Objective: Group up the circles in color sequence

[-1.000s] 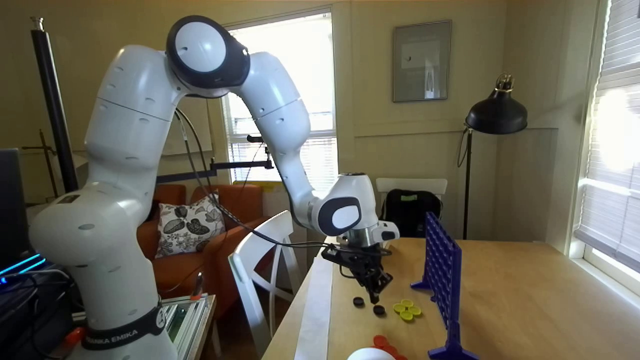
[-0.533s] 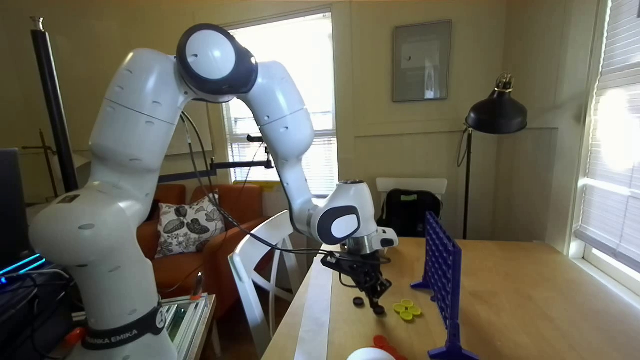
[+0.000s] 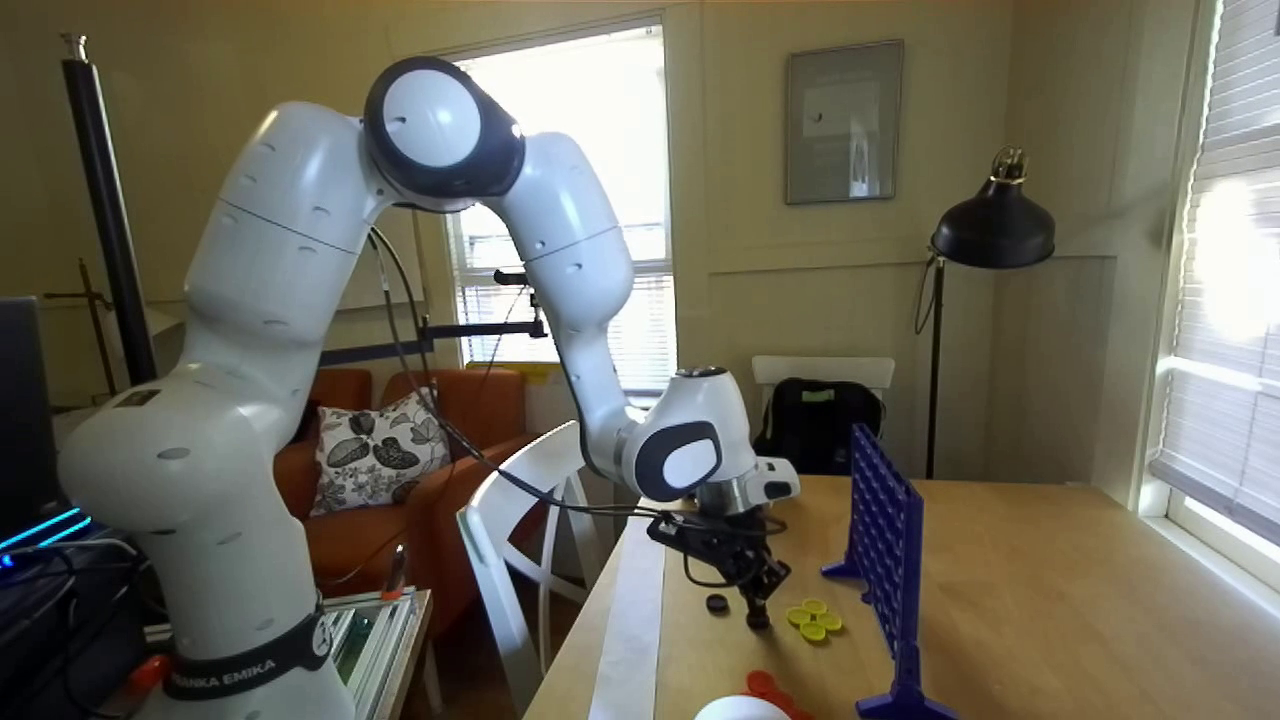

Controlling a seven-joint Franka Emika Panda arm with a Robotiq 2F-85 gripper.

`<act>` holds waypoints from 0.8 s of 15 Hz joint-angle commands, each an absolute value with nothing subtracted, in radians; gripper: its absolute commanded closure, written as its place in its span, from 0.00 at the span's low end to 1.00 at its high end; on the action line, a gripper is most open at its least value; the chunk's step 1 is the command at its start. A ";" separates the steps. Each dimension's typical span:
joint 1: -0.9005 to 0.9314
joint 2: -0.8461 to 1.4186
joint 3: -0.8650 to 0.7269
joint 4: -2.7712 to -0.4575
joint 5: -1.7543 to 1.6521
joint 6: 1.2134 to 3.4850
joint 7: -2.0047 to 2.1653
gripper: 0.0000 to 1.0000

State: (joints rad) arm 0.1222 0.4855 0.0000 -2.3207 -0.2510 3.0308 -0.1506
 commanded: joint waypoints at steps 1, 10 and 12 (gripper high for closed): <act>0.118 0.514 0.002 -2.300 -0.254 3.038 -0.170 1.00; 0.100 0.522 0.039 -2.287 -0.245 2.939 -0.197 1.00; 0.109 0.517 0.039 -2.286 -0.249 2.911 -0.198 1.00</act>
State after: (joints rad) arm 0.1138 0.4963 0.0205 -2.2945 -0.2498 2.9656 -0.1758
